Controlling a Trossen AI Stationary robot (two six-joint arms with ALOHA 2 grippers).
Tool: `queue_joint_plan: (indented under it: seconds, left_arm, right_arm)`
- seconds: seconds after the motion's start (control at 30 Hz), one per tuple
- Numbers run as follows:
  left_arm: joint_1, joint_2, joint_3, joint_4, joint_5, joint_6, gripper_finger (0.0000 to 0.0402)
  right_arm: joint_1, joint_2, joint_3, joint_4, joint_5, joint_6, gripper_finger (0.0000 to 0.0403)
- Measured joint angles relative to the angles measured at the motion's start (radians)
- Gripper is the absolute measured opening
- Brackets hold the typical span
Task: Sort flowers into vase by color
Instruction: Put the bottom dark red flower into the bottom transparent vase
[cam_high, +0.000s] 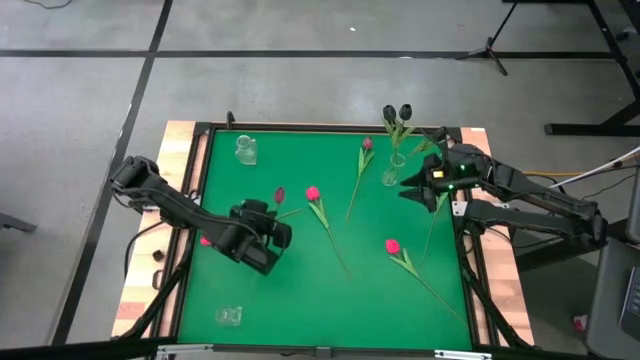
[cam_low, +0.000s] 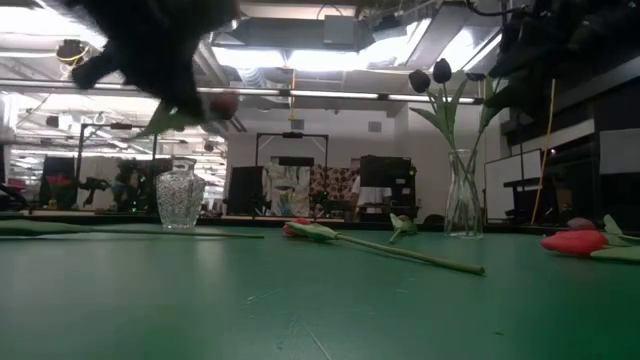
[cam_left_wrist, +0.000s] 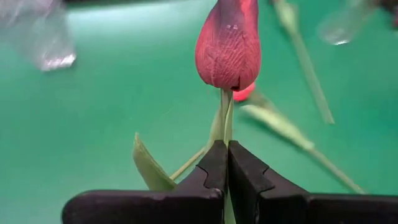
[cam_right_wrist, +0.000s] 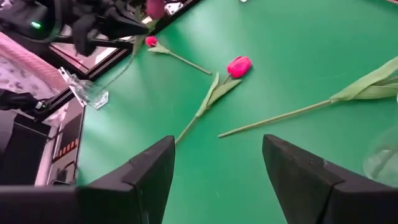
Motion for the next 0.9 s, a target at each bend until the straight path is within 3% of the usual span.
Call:
queue_joint_plan:
  seconds: [0.17, 0.27, 0.4, 0.5, 0.63, 0.9]
  left_arm:
    - [-0.054, 0.000, 0.113, 0.001, -0.185, 0.110, 0.0004]
    - [-0.099, 0.000, 0.172, 0.001, -0.333, 0.149, 0.0004]
    - [-0.169, 0.000, 0.231, 0.001, -0.506, 0.186, 0.0004]
    - [-0.210, -0.001, 0.257, 0.003, -0.617, 0.190, 0.0004]
    - [-0.238, -0.001, 0.262, 0.004, -0.655, 0.189, 0.0004]
    - [-0.298, -0.002, 0.262, 0.022, -0.665, 0.189, 0.0004]
  right_arm:
    - [0.138, 0.003, 0.000, 0.185, 0.007, 0.000, 0.0243]
    - [0.269, 0.033, 0.000, 0.330, 0.069, -0.001, 0.0243]
    - [0.469, 0.121, 0.000, 0.495, 0.286, -0.032, 0.0243]
    - [0.599, 0.257, 0.000, 0.660, 0.464, -0.095, 0.0243]
    - [0.673, 0.510, 0.052, 0.863, 0.561, -0.150, 0.0243]
    - [0.670, 0.936, 0.441, 0.830, 0.523, -0.256, 0.0243]
